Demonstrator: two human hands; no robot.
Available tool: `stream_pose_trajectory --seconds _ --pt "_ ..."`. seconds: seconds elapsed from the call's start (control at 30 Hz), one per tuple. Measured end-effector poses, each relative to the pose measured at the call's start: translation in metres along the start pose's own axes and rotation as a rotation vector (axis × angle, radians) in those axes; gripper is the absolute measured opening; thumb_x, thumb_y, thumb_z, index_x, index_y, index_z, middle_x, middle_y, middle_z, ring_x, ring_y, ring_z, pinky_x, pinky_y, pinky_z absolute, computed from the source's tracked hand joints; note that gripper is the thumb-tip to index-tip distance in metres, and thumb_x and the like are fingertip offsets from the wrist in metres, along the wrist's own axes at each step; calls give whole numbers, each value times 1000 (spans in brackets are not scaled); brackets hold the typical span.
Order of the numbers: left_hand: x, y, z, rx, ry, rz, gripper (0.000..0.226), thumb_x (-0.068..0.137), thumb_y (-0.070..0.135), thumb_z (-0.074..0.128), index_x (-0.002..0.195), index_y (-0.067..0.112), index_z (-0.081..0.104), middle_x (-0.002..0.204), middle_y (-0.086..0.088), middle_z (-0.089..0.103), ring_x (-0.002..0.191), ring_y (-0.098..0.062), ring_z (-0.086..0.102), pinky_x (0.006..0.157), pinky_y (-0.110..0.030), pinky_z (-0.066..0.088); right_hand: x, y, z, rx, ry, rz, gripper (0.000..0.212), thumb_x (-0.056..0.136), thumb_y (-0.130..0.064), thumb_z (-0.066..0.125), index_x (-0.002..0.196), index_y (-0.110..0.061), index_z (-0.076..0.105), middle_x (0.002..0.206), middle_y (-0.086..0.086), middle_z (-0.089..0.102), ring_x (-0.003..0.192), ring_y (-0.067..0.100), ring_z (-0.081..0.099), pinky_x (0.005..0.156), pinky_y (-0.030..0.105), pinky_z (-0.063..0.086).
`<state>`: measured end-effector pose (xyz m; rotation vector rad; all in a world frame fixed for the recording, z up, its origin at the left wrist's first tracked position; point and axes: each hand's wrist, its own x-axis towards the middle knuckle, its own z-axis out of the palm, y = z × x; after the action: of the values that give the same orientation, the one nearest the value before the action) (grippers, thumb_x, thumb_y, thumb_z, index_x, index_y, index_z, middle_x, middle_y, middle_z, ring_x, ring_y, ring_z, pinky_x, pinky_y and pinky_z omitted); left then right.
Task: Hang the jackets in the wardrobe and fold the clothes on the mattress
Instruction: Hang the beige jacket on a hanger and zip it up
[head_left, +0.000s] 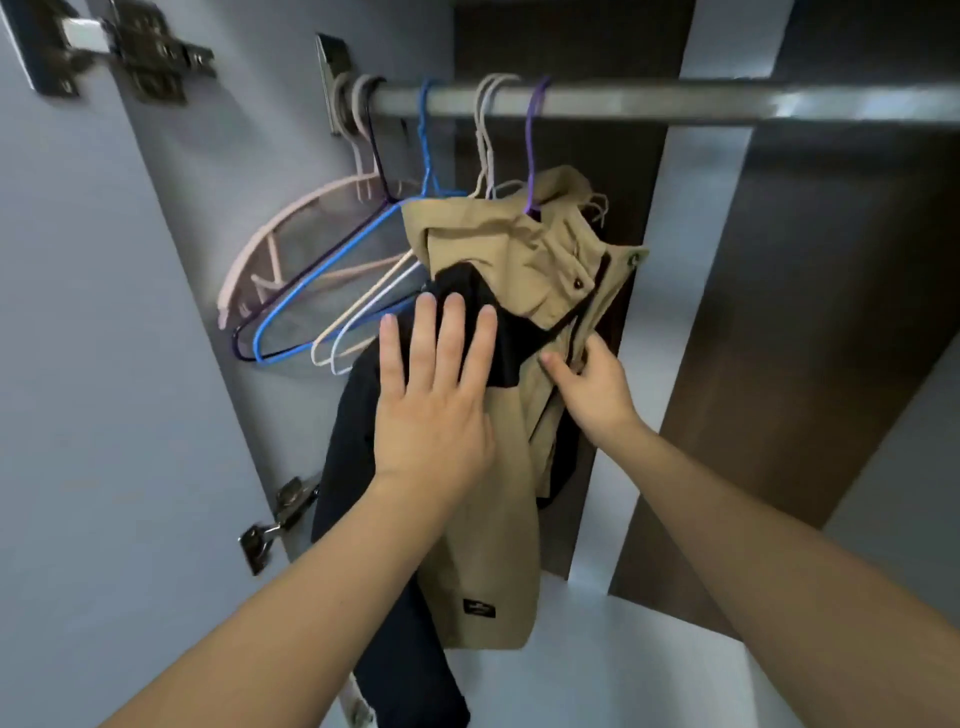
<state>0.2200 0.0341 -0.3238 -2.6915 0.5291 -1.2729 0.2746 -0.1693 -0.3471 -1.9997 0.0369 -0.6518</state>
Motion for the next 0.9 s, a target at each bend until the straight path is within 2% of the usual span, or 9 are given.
stream_pose_trajectory --seconds 0.13,0.2,0.33,0.43,0.57,0.67,0.73,0.77,0.9 --pt "-58 26 61 34 -67 33 80 89 44 42 158 12 19 164 -19 7 151 -38 0 119 -56 -12 -13 70 31 155 -52 55 38 87 -35 72 118 -17 60 112 -4 69 105 15 64 95 39 52" --pt "-87 35 93 34 -86 42 76 91 48 39 157 13 24 164 -18 11 152 -37 3 120 -58 -7 -25 102 48 216 -65 38 32 85 -31 75 112 -19 64 107 -6 71 101 12 67 91 37 54" --pt "-144 61 141 1 -101 16 82 90 62 40 156 15 28 162 -17 20 151 -37 12 119 -63 0 -59 163 80 317 -97 30 14 88 -21 72 100 -25 68 87 -15 74 86 3 69 72 17 53" --pt "-183 84 162 -52 -117 37 86 87 69 41 157 23 24 162 -15 20 150 -37 14 115 -68 -7 -87 205 97 345 -199 116 13 94 -16 64 105 -22 70 96 -5 75 95 14 70 80 27 56" --pt "-218 101 175 -2 -176 381 69 93 57 45 152 23 38 164 -10 18 152 -34 9 117 -63 -8 -113 235 103 404 -239 239 20 102 -27 51 114 -19 65 109 1 73 105 19 68 90 32 54" --pt "-228 106 178 76 -203 578 54 96 46 41 125 8 67 136 -16 59 141 -39 38 120 -57 -7 -120 245 96 443 -26 236 21 106 -27 41 107 -18 60 105 4 69 102 22 64 89 36 52" --pt "-237 113 175 97 -299 511 54 97 45 40 105 4 74 106 -18 71 118 -42 56 120 -58 7 -127 250 87 447 86 203 22 106 -32 38 106 -21 57 106 4 67 101 22 64 88 35 53" --pt "-243 118 176 89 -372 434 54 97 45 38 102 6 74 101 -18 72 111 -40 58 117 -57 14 -132 253 80 460 118 182 24 105 -37 38 108 -21 56 109 3 67 103 20 64 90 36 53" --pt "-263 147 195 -98 -575 99 63 93 61 32 120 10 58 117 -15 62 112 -32 52 97 -46 29 -162 254 54 558 75 95 28 94 -50 56 107 -24 58 104 -6 72 99 10 68 85 27 54"
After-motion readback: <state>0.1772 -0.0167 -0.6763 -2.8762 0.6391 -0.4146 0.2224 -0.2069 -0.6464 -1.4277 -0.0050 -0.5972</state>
